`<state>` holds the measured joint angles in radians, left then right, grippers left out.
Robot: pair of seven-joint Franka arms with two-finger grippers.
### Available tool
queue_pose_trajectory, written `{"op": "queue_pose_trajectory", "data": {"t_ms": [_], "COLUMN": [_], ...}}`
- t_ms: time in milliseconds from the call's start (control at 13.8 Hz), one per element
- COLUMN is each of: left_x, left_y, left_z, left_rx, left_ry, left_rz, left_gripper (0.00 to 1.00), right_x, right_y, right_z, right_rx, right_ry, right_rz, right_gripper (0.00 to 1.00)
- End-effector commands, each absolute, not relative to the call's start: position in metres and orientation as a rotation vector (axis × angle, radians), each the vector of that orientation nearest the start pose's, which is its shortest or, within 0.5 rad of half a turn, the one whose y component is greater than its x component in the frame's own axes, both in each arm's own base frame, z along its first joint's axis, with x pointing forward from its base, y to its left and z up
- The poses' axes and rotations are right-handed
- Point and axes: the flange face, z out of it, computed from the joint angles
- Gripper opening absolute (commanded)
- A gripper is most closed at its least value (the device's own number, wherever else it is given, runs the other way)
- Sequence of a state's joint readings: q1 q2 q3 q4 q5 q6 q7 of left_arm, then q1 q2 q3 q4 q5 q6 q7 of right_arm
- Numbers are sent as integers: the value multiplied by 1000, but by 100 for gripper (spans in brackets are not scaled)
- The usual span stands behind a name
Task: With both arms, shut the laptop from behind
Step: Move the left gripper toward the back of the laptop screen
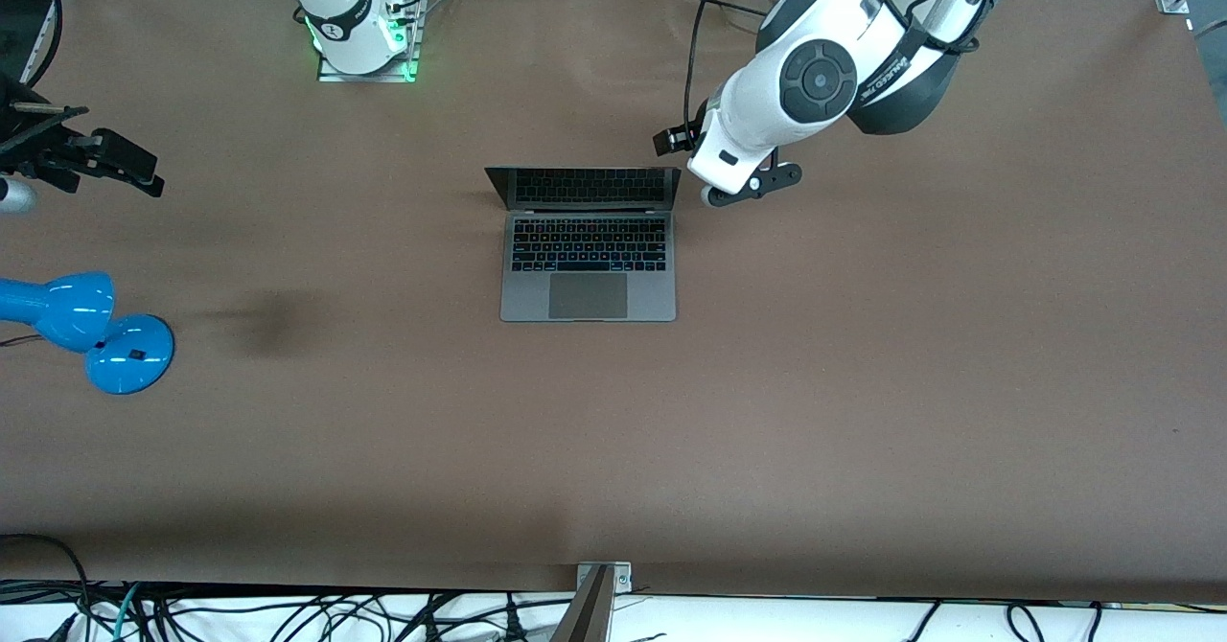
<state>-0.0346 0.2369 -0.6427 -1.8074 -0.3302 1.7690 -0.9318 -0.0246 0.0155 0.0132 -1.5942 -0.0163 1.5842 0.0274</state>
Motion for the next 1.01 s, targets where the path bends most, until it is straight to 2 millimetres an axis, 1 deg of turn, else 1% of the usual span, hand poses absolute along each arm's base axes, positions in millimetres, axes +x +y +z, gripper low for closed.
{"op": "queue_pose_trajectory", "data": {"t_ms": [0,145,217,289,361,434,506,578,651,795,940], "left_x": [428,406,395,389,387,383,382,383,382,381,393], "left_y": [-400,-409,-416,-421,-423,-427,-430,-431,-432,-434,-432], "left_z": [435,437,440,440,440,439,439,437,437,437,442], "left_rx": [-3122,-3062,-3037,-3024,-3023,-3022,-3026,-3031,-3035,-3037,-3055], "left_ry": [-453,-338,-264,-215,-200,-188,-183,-188,-187,-185,-202], "left_rz": [858,871,826,784,774,777,786,797,796,808,814], "left_gripper": [95,99,99,99,98,87,70,41,0,0,0], "right_x": [555,555,555,555,555,555,555,555,555,555,555], "right_y": [-9,-9,-9,-9,-9,-9,-9,-9,-9,-9,-9], "right_z": [608,608,608,607,608,608,607,608,608,608,608], "right_rx": [-3156,-3156,-3156,-3156,-3156,-3156,-3156,-3156,-3156,-3156,-3156], "right_ry": [43,41,43,43,43,43,43,43,43,43,43], "right_rz": [44,44,46,48,46,46,48,46,46,46,46], "right_gripper": [100,100,100,100,100,100,100,100,100,100,100]}}
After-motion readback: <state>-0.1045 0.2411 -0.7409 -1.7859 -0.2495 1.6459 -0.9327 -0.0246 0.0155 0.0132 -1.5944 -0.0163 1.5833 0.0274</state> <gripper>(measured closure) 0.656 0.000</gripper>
